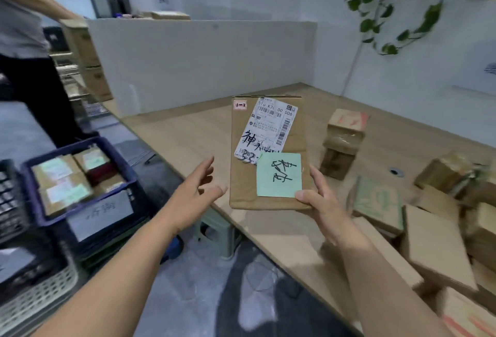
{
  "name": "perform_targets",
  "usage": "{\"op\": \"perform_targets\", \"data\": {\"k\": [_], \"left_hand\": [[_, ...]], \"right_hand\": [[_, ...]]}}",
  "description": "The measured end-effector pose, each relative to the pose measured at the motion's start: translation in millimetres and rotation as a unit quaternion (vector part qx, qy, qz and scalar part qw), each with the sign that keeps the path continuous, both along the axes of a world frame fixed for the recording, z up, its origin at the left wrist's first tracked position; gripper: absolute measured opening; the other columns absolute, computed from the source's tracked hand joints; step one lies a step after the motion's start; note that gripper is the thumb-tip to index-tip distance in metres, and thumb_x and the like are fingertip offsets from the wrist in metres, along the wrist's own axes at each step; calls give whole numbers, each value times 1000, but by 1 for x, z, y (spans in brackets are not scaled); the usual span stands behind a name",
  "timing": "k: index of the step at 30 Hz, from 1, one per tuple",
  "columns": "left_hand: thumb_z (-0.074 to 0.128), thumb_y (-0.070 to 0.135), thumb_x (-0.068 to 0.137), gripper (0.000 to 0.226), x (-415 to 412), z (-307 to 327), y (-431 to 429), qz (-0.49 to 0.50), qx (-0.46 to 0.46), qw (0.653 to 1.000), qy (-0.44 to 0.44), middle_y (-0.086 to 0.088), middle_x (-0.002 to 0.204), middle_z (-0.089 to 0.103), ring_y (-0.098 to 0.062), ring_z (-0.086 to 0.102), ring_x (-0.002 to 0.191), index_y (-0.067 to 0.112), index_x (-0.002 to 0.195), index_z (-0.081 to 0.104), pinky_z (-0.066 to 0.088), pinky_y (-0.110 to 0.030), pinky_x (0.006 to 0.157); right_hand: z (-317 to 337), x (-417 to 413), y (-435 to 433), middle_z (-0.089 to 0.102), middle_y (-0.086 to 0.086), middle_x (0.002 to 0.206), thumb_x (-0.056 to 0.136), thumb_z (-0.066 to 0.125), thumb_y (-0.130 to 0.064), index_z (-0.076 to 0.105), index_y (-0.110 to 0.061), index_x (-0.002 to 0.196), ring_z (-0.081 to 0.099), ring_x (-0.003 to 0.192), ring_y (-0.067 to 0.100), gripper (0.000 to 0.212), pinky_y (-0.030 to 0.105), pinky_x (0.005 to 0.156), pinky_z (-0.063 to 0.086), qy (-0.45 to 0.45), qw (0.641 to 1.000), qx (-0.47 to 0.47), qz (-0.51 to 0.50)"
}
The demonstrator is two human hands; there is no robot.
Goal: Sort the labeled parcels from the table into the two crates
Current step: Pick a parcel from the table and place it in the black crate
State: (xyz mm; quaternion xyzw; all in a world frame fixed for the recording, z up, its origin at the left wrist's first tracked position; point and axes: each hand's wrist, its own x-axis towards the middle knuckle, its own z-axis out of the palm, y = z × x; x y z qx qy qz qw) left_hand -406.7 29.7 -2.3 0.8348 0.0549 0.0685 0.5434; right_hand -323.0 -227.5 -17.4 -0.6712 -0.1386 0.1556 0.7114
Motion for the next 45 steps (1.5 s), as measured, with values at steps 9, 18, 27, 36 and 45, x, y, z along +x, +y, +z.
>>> {"op": "perform_targets", "data": {"k": [9,18,27,36,45], "left_hand": [[61,62,77,90,-78,-17,112,135,206,969,24,4,154,31,-13,31,139,30,151,20,31,-34,111],[65,55,80,83,-143,-31,193,274,276,917,87,2,151,33,-18,32,136,28,148,25,34,-36,108],[65,54,81,85,-163,-41,289,342,283,883,156,2,153,29,-17,29,138,26,149,23,29,-32,110],[63,56,82,83,-142,-42,393,374,287,856,211,4,153,29,-15,29,138,28,149,22,30,-33,109],[63,55,81,82,-145,-67,464,395,245,851,243,5,153,28,-16,31,137,31,148,22,33,-35,108]], "right_hand": [[-9,-15,133,74,6,109,50,73,-34,36,-34,144,68,94,24,100,41,85,53,6,993,-14,118],[-28,-22,256,73,4,112,49,73,-32,40,-32,143,67,97,20,99,36,85,48,20,972,-25,235],[-49,-13,396,72,-3,115,58,70,-30,40,-41,143,65,107,19,90,38,84,52,32,940,-38,337],[-69,19,522,71,-10,112,68,65,-27,37,-44,143,64,104,17,82,35,83,49,69,926,-69,365],[-99,28,613,70,-9,113,70,65,-32,38,-49,141,61,107,25,79,44,90,49,81,916,-108,379]]}}
